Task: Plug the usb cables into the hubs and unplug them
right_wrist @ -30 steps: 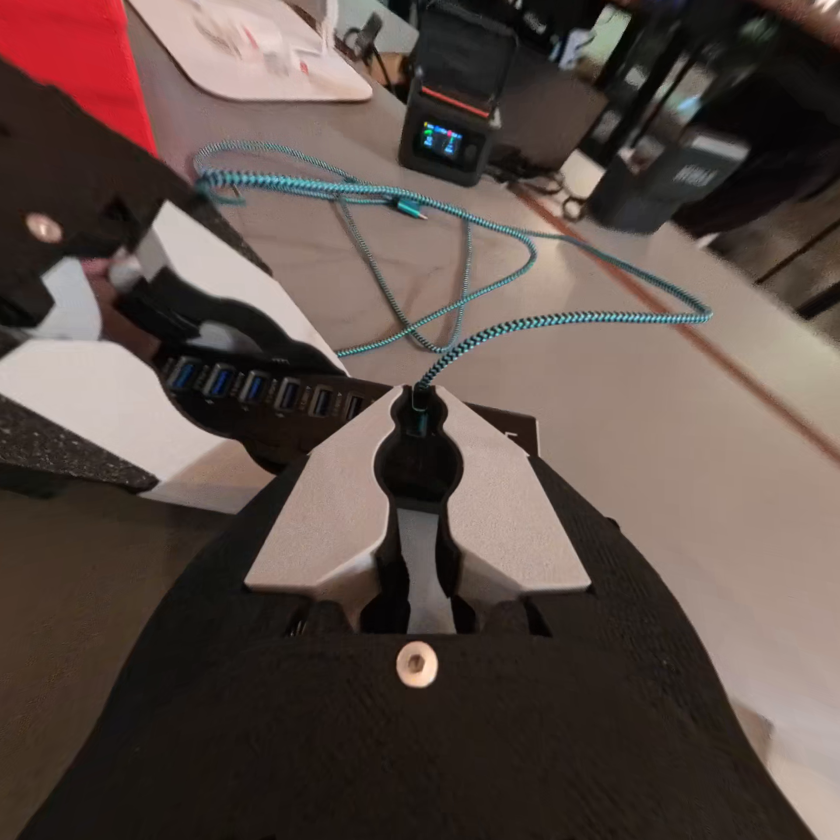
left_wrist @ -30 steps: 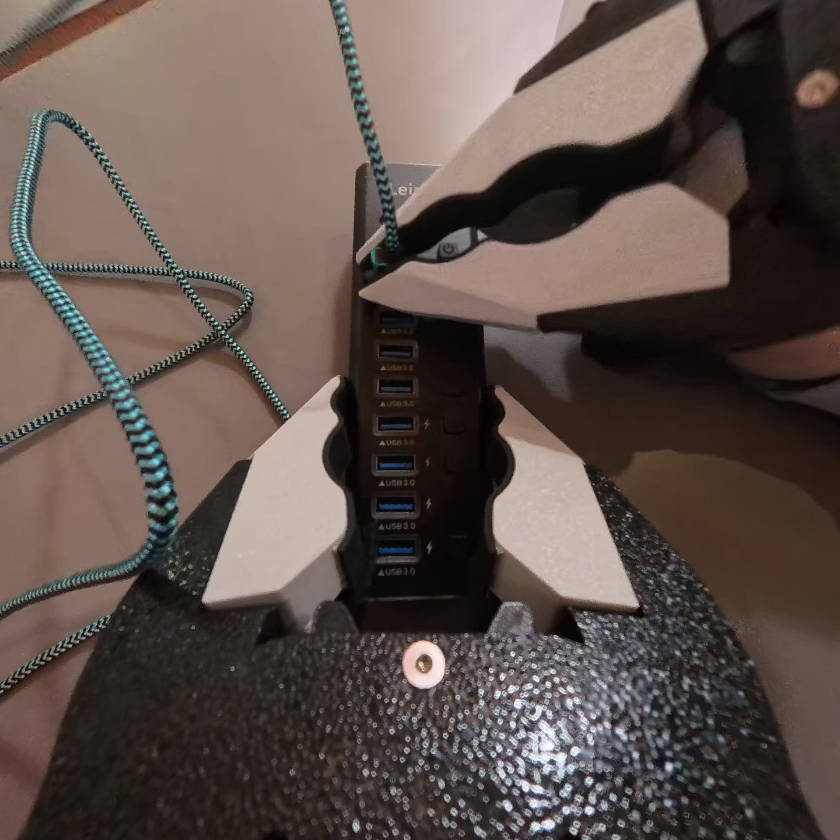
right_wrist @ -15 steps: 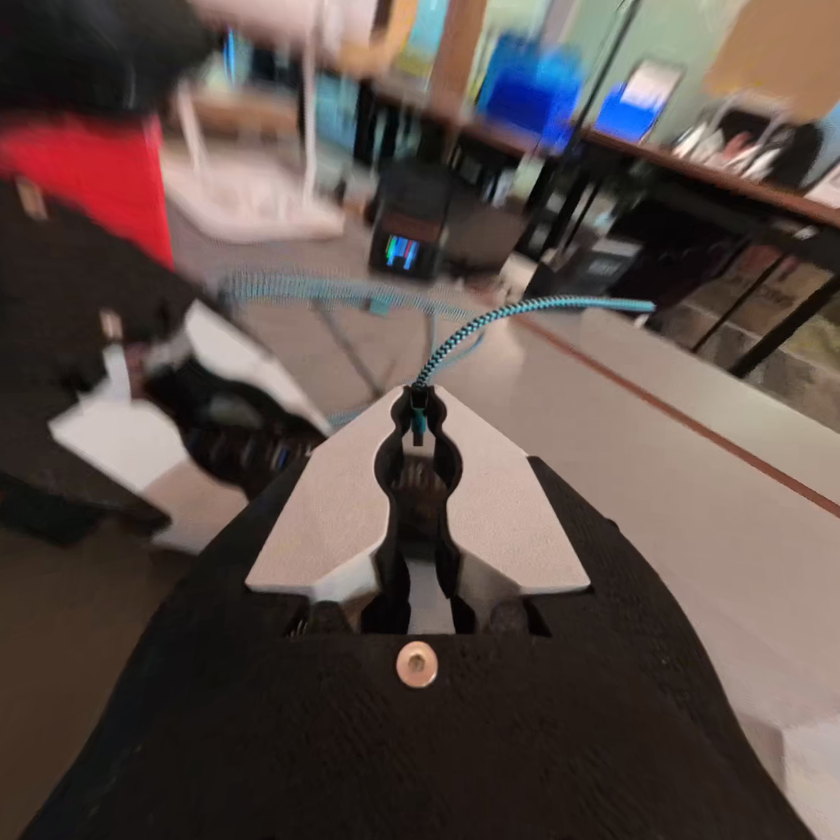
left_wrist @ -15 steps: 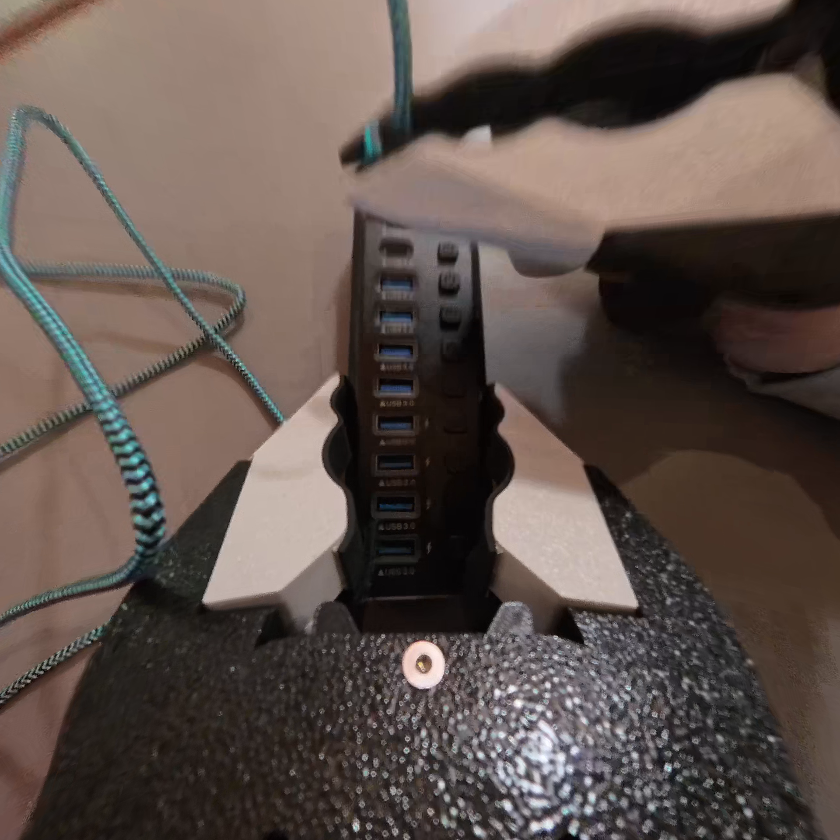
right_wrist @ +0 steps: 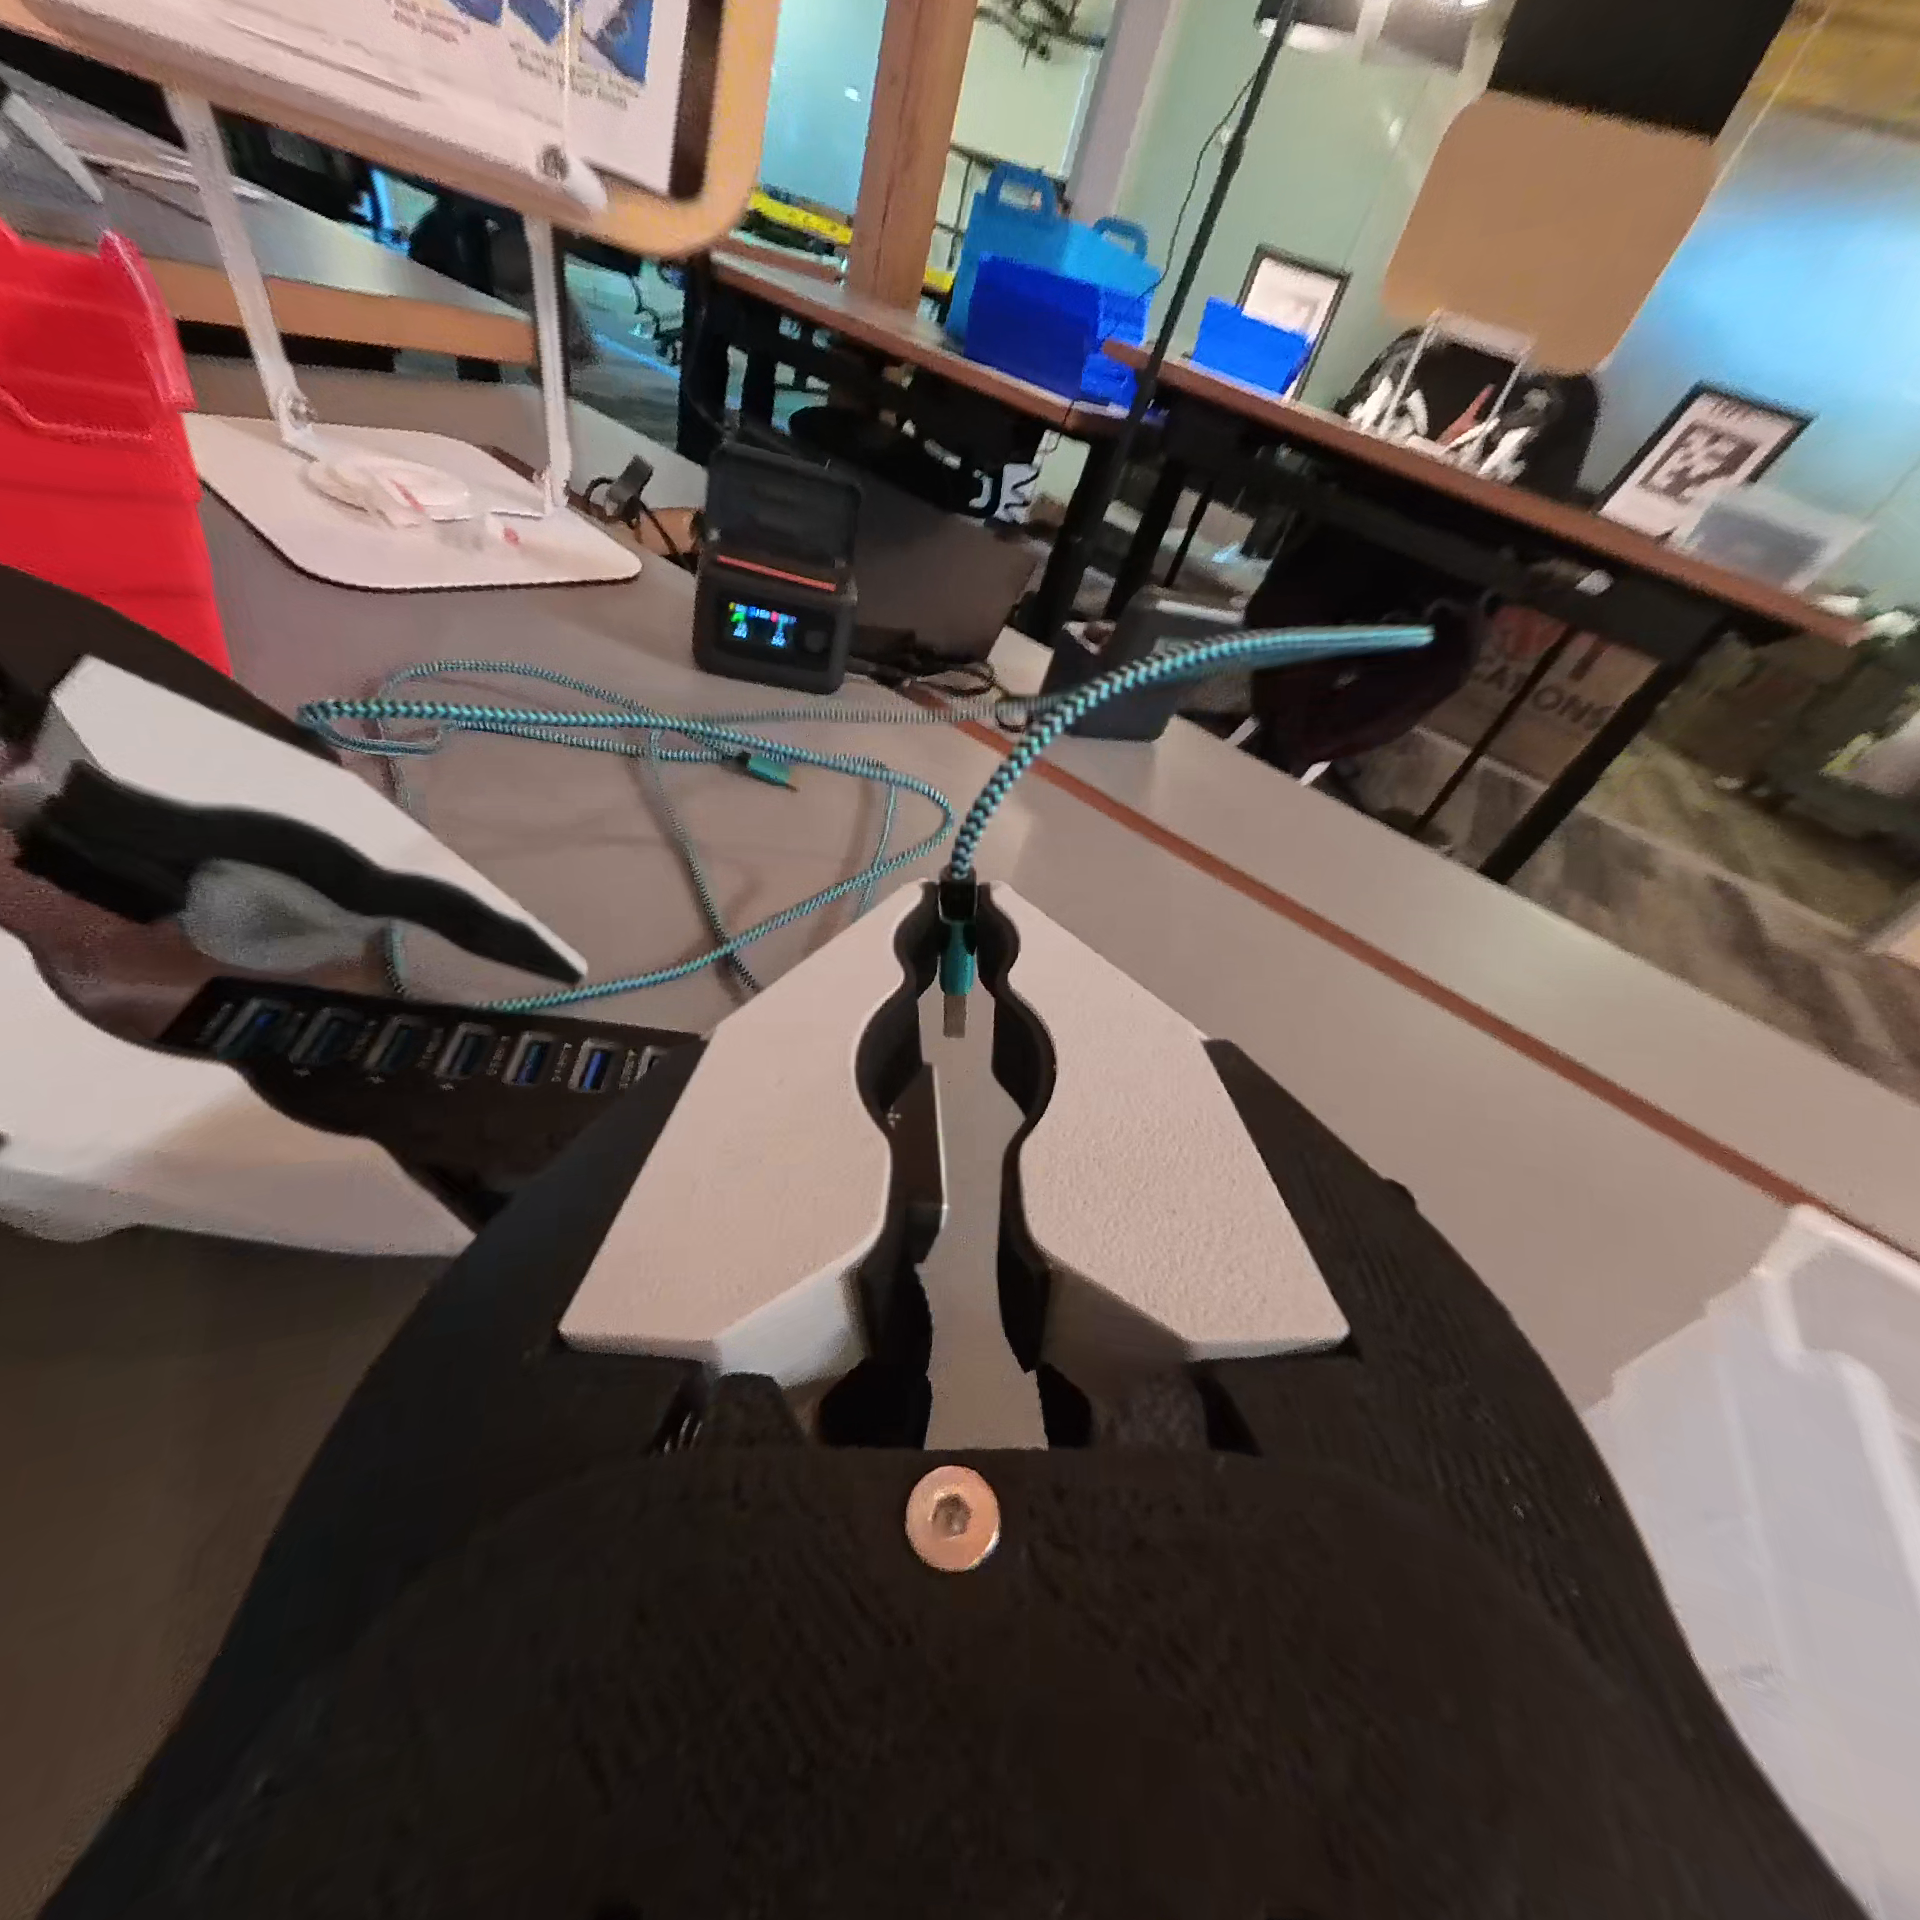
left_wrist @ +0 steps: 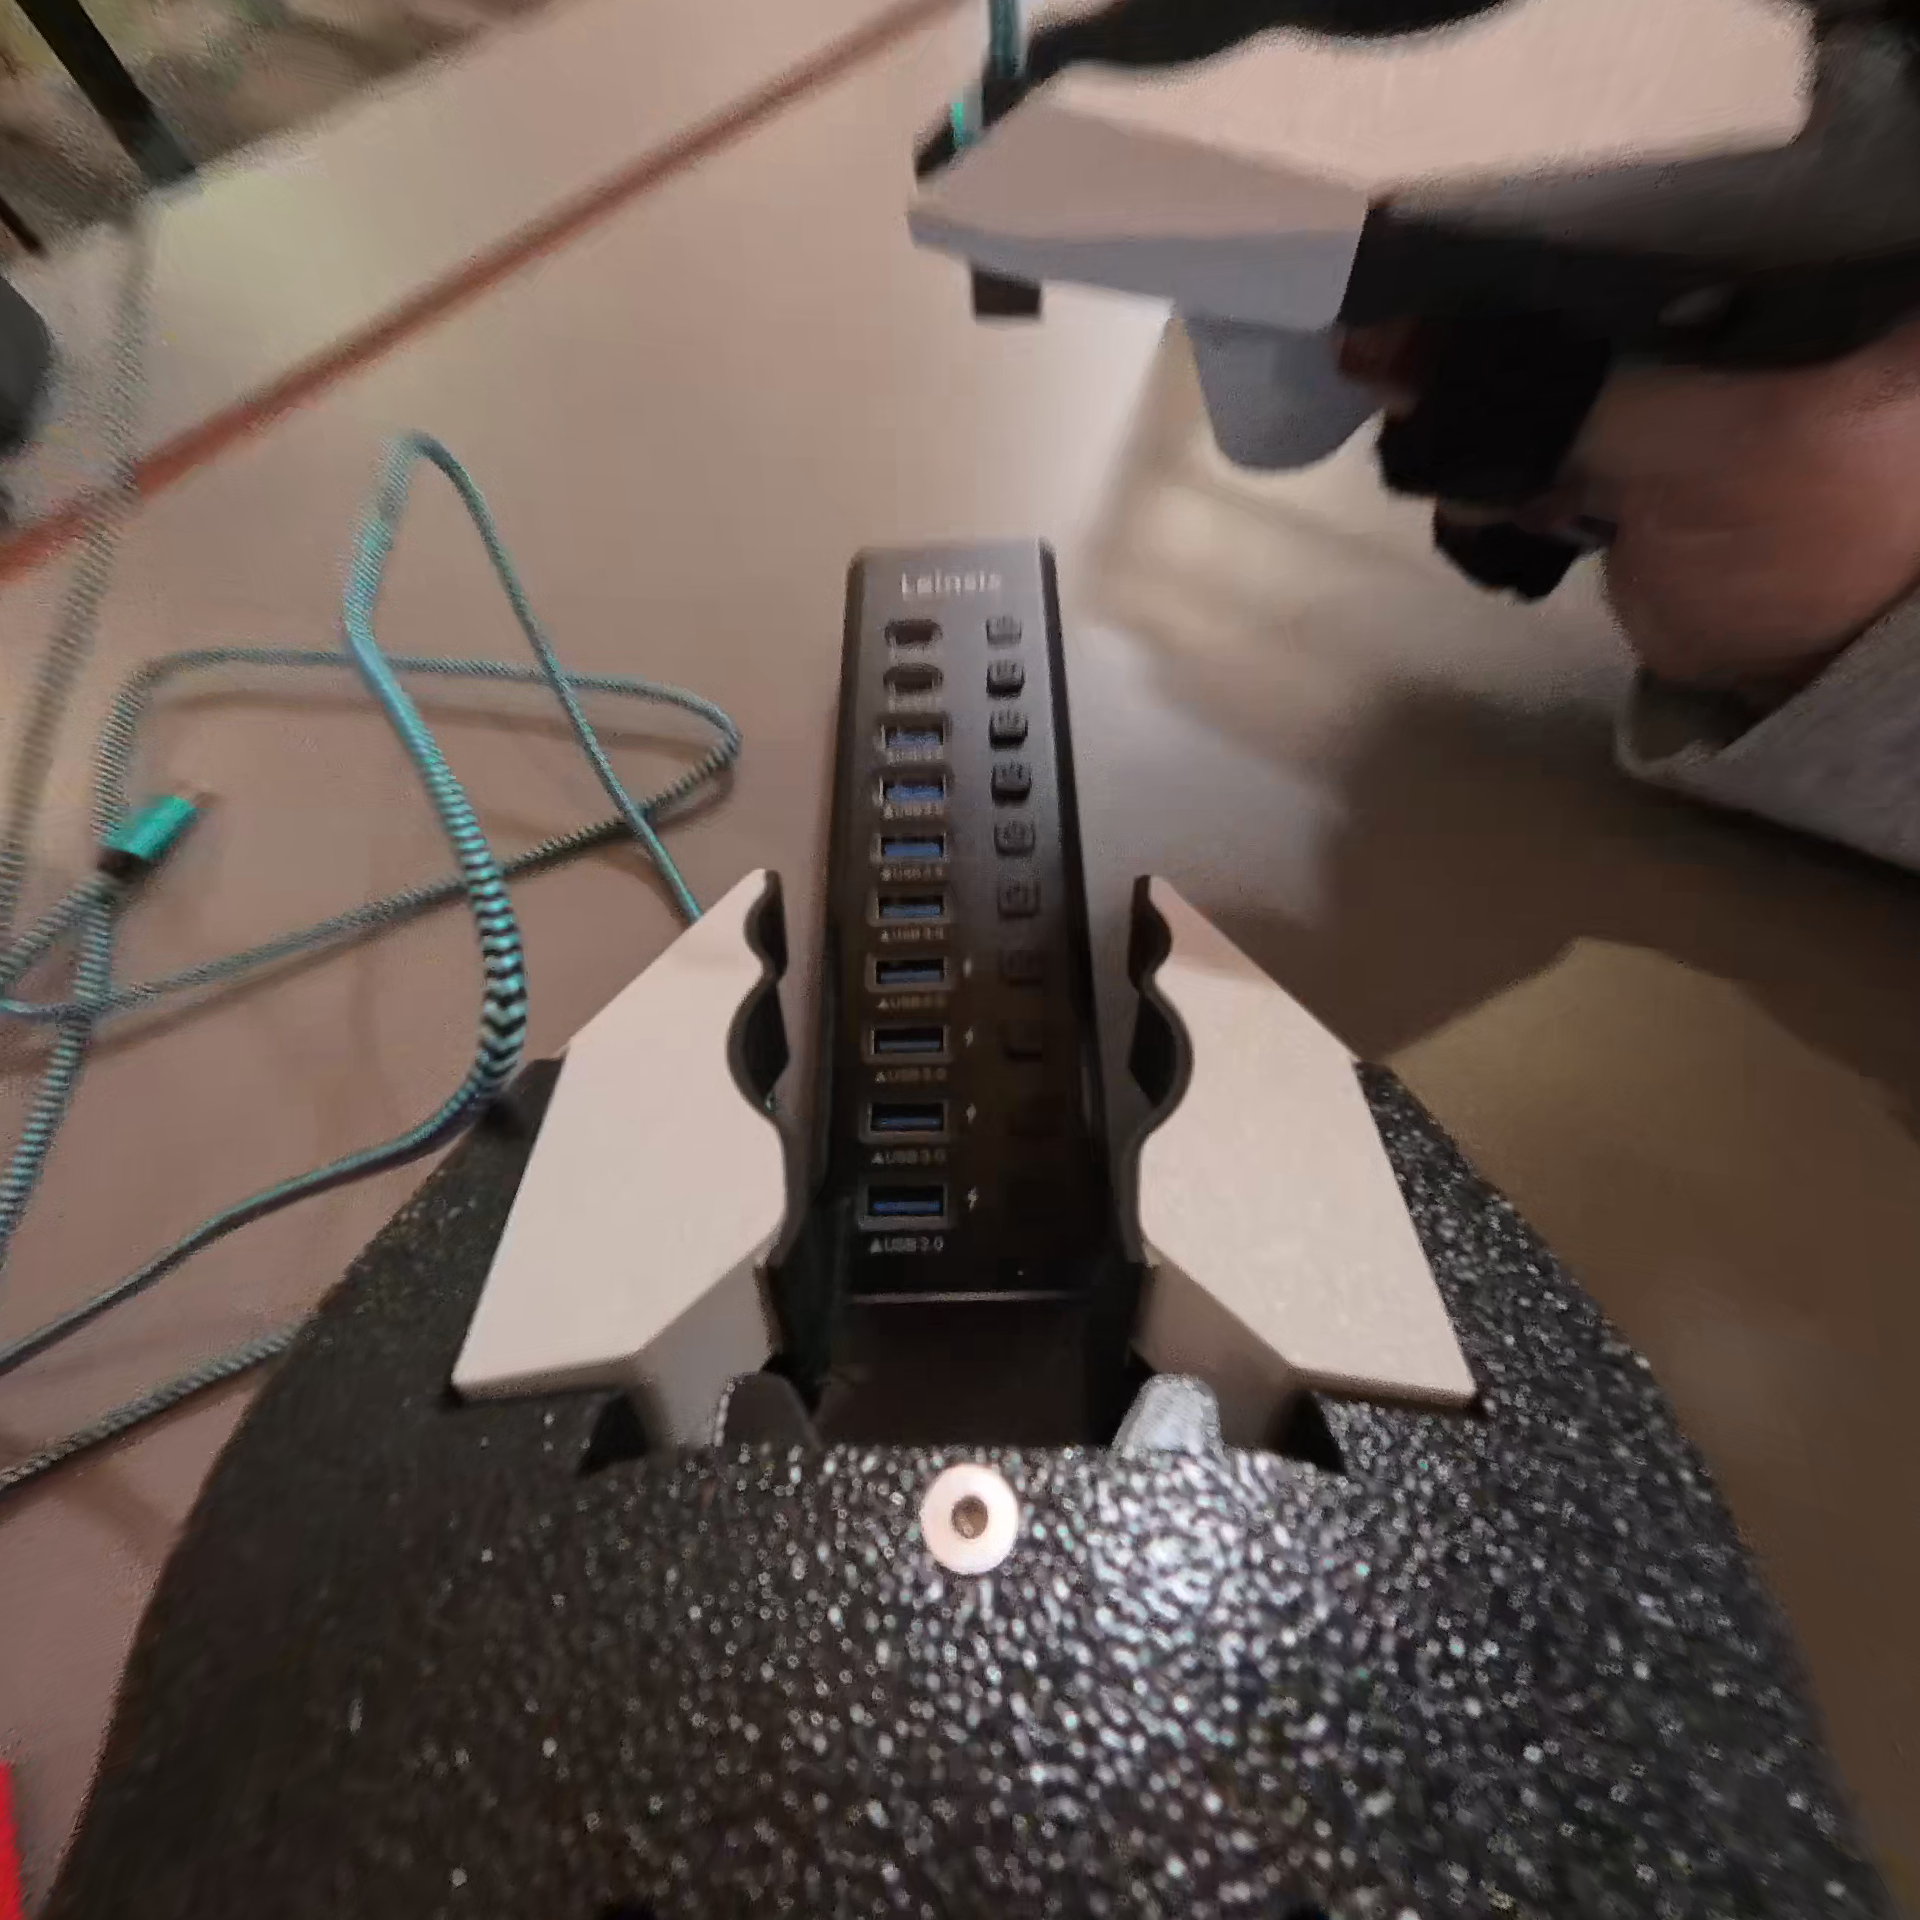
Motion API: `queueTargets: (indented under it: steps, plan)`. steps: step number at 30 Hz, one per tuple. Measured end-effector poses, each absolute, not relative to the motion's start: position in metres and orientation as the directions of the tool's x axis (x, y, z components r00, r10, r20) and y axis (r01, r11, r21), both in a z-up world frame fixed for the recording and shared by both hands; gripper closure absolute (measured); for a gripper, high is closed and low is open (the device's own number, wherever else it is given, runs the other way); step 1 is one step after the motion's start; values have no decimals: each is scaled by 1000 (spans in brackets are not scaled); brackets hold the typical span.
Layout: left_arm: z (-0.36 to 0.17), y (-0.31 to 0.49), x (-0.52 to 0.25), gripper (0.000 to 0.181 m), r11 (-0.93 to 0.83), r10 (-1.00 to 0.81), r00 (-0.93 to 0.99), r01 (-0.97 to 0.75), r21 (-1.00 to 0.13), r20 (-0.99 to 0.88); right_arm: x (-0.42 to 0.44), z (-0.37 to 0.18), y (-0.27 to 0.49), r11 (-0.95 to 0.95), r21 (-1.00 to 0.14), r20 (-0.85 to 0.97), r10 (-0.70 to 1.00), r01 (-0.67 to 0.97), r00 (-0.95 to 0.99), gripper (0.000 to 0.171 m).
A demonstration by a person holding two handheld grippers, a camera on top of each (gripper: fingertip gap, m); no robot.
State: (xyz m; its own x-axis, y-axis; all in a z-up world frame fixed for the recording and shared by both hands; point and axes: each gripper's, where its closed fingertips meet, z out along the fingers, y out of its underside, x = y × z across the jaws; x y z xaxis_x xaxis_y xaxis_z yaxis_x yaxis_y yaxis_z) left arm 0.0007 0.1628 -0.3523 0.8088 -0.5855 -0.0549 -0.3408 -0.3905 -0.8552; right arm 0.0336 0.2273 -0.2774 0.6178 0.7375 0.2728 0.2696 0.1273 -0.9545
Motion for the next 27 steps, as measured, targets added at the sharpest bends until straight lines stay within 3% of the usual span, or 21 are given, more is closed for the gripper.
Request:
queueTargets:
  steps: [6, 12, 16, 21, 26, 27]
  plan:
    - [-288, 165, -13, 115, -95, -499, 851, -239, -966, -161, 21, -289, 217, 224, -870, 447, 734, 439, 512, 166]
    - [-275, 175, -48, 116, -74, -376, 922, -132, -988, -95, -14, -313, 194, 299, -743, 524, 816, 599, 243, 166]
    - [-254, 167, -52, 141, 11, -458, 888, 60, -998, 49, -32, -321, 193, 301, -665, 538, 828, 684, 158, 167]
    - [-216, 150, -69, 141, 181, -501, 855, 255, -950, 135, -45, -333, 217, 92, -692, 392, 881, 716, 265, 166]
    - [-199, 136, -67, 146, 313, -462, 886, 134, -940, -27, -65, -347, 202, 14, -710, 185, 968, 704, 168, 159]
    - [-199, 133, -63, 147, 327, -463, 884, 111, -939, -57, -69, -346, 198, 9, -716, 156, 977, 698, 147, 148]
